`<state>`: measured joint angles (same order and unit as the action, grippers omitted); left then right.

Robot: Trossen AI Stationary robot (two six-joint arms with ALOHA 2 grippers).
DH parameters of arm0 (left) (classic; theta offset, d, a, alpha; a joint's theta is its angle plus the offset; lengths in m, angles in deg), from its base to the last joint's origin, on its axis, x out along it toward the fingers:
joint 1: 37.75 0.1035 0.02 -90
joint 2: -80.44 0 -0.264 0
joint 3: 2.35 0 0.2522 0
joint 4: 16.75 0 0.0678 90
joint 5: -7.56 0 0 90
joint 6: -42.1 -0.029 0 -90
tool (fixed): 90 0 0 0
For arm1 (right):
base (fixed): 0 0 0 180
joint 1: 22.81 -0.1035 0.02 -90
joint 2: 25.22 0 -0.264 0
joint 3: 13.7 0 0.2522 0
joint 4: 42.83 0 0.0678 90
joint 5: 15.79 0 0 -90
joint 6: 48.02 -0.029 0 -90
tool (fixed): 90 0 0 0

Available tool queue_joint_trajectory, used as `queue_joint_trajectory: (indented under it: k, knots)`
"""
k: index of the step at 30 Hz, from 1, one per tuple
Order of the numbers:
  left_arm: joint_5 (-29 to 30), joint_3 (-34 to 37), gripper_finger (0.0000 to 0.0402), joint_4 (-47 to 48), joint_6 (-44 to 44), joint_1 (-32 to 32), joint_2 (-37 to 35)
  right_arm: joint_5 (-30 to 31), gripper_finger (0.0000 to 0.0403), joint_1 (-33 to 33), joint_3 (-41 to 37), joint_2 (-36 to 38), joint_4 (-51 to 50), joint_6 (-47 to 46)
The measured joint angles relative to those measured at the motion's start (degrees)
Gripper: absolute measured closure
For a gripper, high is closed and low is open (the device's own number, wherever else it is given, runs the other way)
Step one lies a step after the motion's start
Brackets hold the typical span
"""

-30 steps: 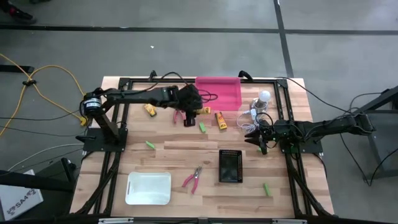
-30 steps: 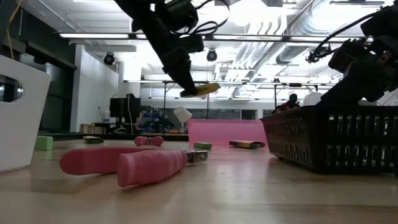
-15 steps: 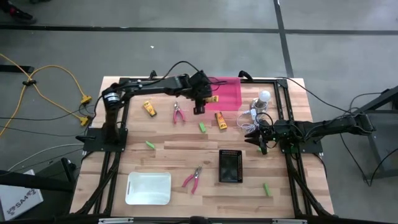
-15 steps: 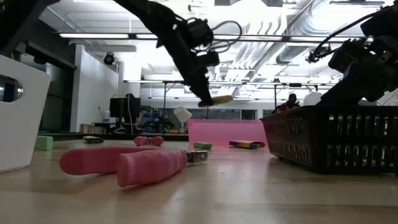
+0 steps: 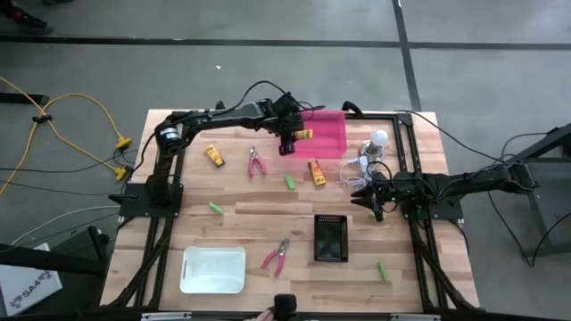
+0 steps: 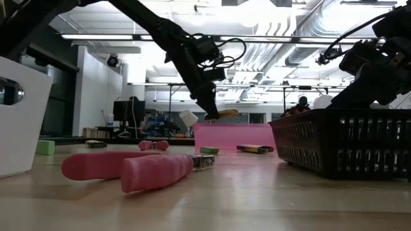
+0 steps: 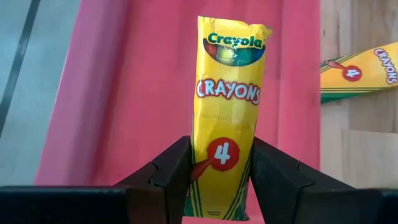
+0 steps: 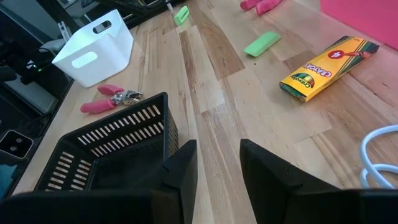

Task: Pick & Place School Supplies
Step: Put the yellow crayon box into the pink bin

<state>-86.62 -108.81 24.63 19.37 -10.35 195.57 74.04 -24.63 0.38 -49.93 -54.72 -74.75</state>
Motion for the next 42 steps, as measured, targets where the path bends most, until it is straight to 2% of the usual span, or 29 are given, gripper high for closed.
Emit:
queue_joint_trajectory:
  k: [12,32,42]
  knots:
    - [-1.3,0.04,0.0254,-4.43,0.3,-0.7,3.83,0.0,0.0292,0.01,0.0,-0.04,-0.17,-0.01]
    - [-1.66,0.07,0.0254,-2.17,2.72,-0.05,5.31,0.01,0.0292,0.0,0.0,-0.21,-0.01,0.0]
    - [-1.64,0.07,0.0239,-2.14,2.85,-0.07,5.29,0.01,0.0292,0.02,0.0,-0.21,0.0,0.02]
